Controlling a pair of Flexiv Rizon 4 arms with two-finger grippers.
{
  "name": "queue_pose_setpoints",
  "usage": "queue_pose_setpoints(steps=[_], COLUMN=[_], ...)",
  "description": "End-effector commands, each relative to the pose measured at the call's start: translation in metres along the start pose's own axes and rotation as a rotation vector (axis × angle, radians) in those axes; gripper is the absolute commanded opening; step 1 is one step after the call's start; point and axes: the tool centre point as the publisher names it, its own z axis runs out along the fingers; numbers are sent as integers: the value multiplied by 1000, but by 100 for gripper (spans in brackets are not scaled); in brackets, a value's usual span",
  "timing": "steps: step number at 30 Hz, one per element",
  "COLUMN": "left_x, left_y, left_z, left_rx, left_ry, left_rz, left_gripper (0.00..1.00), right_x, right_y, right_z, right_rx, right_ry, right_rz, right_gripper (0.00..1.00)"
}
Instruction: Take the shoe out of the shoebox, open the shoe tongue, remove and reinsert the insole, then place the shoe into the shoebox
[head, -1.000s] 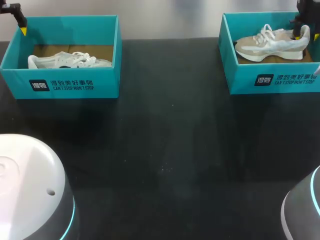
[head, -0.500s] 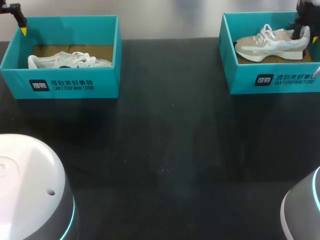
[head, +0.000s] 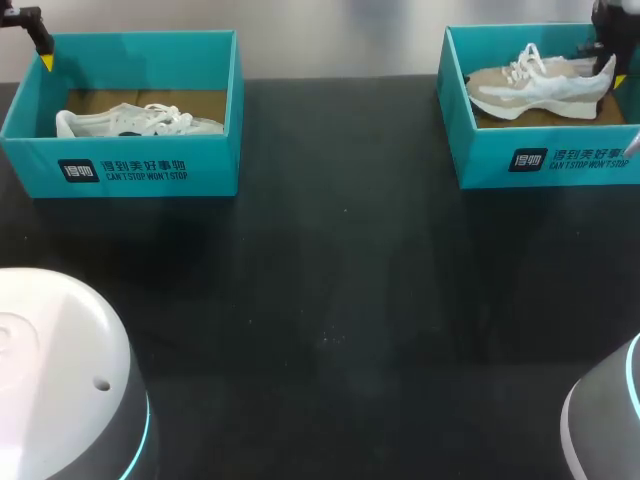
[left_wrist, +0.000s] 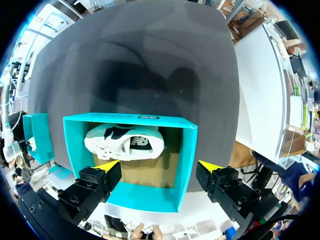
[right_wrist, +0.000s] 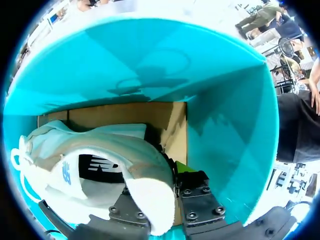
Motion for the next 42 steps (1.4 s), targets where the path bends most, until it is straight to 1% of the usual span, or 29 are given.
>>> queue_pose_setpoints(steps=[1, 3, 9, 16, 23, 33, 37, 42], left_x=[0, 0, 0, 0, 0, 0, 0, 0], left_y=[-2, -2, -2, -2, -2, -2, -2, -2], left_z=[-1, -1, -1, -1, -1, -1, -1, -1], left_rx=[-2, -2, -2, -2, -2, -2, -2, -2], left_ry=[2, 2, 2, 2, 2, 2, 2, 2], left_rz=[0, 0, 0, 0, 0, 0, 0, 0], left_gripper=[100, 100, 100, 100, 100, 100, 100, 100], right_x=[-2, -4, -11, -20, -26, -42, -41, -35], right_y=[6, 6, 2, -1, -10, -17, -27, -44], right_z=[-5, -8, -30, -60, -90, -142, -160, -179], right_rx=[75, 72, 47, 6, -27, -78, -90, -103], right_ry=[-3, -7, -28, -50, -61, -90, -93, -90], right_rz=[4, 8, 23, 44, 63, 82, 83, 85], right_gripper=[0, 0, 0, 0, 0, 0, 0, 0])
